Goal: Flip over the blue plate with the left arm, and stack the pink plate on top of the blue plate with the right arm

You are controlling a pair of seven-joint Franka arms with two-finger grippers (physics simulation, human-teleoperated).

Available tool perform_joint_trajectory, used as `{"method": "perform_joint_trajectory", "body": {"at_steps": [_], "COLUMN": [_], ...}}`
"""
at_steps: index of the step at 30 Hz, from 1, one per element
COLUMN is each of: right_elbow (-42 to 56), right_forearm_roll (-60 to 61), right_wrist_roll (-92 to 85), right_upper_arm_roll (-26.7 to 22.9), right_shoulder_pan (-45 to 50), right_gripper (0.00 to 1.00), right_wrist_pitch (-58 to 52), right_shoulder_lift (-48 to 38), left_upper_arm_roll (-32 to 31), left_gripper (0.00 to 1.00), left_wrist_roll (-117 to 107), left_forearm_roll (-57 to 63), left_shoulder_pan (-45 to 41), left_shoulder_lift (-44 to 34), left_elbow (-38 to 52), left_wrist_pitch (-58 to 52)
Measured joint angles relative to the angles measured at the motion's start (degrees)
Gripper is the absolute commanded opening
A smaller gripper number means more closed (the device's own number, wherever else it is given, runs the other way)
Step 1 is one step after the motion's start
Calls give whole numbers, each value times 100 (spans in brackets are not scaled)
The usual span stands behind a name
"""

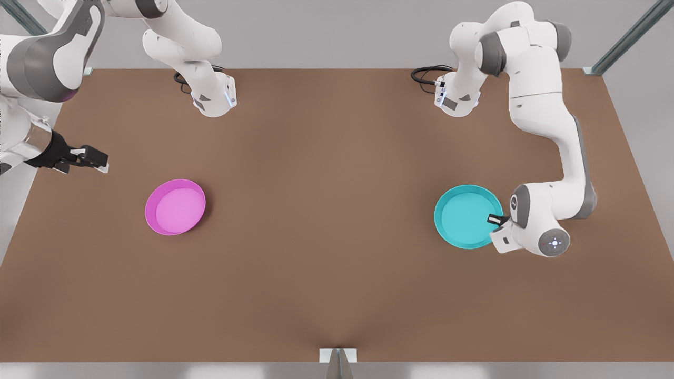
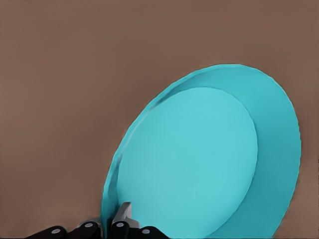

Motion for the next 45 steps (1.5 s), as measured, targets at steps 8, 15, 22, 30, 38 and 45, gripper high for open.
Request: {"method": "perform_joint_trajectory", "body": {"at_steps": [8, 15, 22, 30, 38, 45], "right_elbow": [-8, 5, -3, 9, 9, 0], "right_forearm_roll": [27, 61, 61, 53, 52, 61], "right_wrist_roll": [9, 44, 44, 18, 44, 44], "right_upper_arm_roll": [0, -9, -9, -9, -9, -9], "right_shoulder_pan": [-30, -38, -45, -47, -52, -45], "right_gripper": [100, 100, 100, 100, 100, 100], "right_wrist_pitch": [0, 9, 39, 149, 149, 149], "right_shoulder_lift": [10, 10, 39, 106, 115, 115], "left_upper_arm_roll": [1, -1, -26, -45, -44, -44], "left_gripper": [21, 21, 21, 21, 21, 21], "left_wrist_roll": [-1344, -2359, -3407, -4982, -5640, -6532], "left_forearm_roll": [1375, 2630, 3978, 5354, 6394, 6810], "left_shoulder_pan": [-1373, -2510, -3392, -4341, -4970, -5210], "left_shoulder_lift": [0, 30, 62, 534, 1034, 1466], "left_elbow": [225, 449, 420, 240, 145, 152], "left_wrist_pitch": [-701, -1300, -1244, -1121, -1398, -1389]}}
